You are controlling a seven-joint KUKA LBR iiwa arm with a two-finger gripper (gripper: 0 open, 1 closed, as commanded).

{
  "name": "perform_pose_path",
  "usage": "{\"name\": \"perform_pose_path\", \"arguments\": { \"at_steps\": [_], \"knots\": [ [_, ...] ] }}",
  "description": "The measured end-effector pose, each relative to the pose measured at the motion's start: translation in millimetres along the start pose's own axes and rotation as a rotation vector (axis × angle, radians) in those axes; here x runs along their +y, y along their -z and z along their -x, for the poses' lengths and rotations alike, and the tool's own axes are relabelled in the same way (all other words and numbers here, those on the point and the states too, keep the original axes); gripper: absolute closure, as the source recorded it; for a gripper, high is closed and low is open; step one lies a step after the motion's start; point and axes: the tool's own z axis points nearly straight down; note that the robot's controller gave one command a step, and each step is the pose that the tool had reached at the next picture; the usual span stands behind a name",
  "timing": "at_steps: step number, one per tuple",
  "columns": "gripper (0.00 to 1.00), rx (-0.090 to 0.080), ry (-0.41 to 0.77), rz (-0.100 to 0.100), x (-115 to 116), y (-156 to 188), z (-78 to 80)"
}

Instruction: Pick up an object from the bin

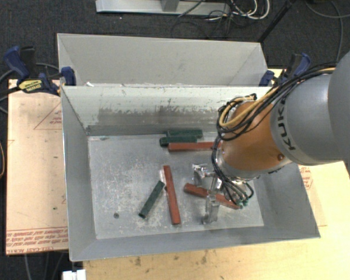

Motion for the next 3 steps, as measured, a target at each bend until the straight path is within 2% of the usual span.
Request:
{"name": "perform_pose_path", "arguments": {
  "at_steps": [1,2,3],
  "knots": [
    [0.0,0.0,0.001,-0.001,0.2,0.1,0.6],
    [1.0,0.0,0.001,0.0,0.5,0.2,0.8],
    [1.0,-0.003,0.002,-0.001,0.9,27.7,1.9]
  ]
}}
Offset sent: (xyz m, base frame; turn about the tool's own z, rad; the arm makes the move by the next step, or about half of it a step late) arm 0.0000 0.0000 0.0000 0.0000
